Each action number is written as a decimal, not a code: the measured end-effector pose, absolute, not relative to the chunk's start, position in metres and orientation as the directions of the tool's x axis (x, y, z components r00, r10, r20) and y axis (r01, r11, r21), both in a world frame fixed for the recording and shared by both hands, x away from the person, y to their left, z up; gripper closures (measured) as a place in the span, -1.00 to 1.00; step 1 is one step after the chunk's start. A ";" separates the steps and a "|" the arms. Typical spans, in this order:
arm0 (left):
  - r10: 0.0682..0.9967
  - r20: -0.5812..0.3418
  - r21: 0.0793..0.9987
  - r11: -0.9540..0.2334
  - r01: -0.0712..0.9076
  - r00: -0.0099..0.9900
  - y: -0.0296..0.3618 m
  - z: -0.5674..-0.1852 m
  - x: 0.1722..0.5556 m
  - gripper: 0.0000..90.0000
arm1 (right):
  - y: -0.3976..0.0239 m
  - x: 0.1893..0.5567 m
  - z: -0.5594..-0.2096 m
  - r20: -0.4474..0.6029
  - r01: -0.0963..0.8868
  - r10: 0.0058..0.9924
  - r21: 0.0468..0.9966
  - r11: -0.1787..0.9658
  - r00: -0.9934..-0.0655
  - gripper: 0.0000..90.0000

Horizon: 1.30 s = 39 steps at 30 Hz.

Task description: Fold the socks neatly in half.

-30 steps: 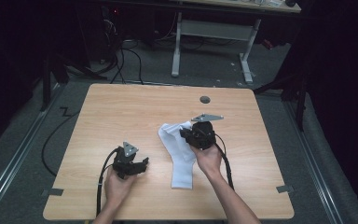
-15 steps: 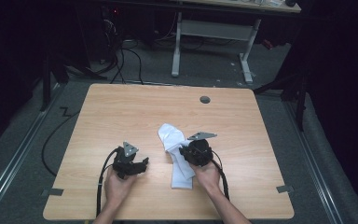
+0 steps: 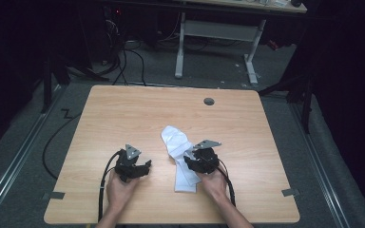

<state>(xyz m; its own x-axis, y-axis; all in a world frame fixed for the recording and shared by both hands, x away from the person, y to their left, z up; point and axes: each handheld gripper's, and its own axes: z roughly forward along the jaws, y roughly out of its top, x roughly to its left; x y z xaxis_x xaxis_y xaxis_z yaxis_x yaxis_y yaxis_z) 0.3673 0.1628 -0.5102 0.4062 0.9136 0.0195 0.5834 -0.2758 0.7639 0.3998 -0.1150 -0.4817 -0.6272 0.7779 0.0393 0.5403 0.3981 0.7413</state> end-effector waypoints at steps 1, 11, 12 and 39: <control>0.914 0.020 0.764 -0.276 0.583 0.406 0.163 -0.510 0.367 -0.32 | -0.115 0.400 -0.482 0.039 0.540 0.778 0.741 0.398 -0.627 0.18; 0.914 0.021 0.763 -0.277 0.584 0.405 0.162 -0.510 0.368 -0.33 | -0.130 0.376 -0.466 0.050 0.466 0.702 0.781 0.415 -0.710 0.72; 0.915 0.021 0.763 -0.276 0.584 0.404 0.162 -0.510 0.367 -0.33 | -0.132 0.370 -0.469 0.028 0.448 0.676 0.770 0.455 -0.736 0.81; 0.913 0.018 0.767 -0.274 0.580 0.408 0.162 -0.510 0.367 -0.25 | -0.130 0.363 -0.495 -0.063 0.427 0.615 0.664 0.614 -0.786 0.93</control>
<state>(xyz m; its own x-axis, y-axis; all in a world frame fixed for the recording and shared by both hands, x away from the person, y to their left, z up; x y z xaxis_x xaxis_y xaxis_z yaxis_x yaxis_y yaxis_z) 0.3675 0.1621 -0.5102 0.4083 0.9127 0.0176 0.5801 -0.2743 0.7669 0.3629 -0.1303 -0.4952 -0.7857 0.6153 -0.0632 0.4275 0.6139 0.6636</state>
